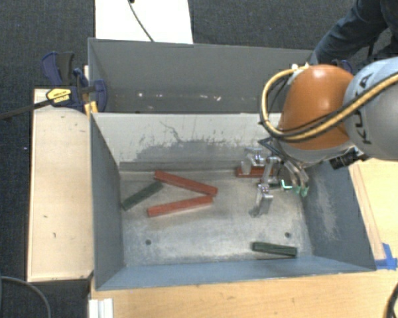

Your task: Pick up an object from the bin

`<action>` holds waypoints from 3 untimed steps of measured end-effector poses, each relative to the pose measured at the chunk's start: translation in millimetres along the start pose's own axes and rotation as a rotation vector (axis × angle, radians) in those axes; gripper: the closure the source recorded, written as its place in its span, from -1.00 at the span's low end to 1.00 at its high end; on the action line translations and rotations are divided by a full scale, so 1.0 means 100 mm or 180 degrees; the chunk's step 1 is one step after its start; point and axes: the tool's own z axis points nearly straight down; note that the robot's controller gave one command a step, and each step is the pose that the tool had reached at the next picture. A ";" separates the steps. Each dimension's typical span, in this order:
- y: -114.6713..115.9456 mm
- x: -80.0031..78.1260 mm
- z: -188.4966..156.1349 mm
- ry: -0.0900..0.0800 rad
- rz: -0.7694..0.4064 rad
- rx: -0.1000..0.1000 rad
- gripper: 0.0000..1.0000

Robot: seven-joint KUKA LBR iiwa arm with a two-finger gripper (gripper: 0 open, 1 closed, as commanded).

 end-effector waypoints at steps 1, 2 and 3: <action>0.54 -0.16 0.40 -0.0008 -0.0148 -0.0006 -1.00; 0.92 -0.15 0.90 -0.0011 -0.0925 -0.0001 -1.00; 1.54 0.17 0.90 -0.0009 -0.1671 -0.0005 -1.00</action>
Offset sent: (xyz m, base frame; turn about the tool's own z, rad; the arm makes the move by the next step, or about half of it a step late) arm 0.0161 0.0497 -0.0377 -0.0404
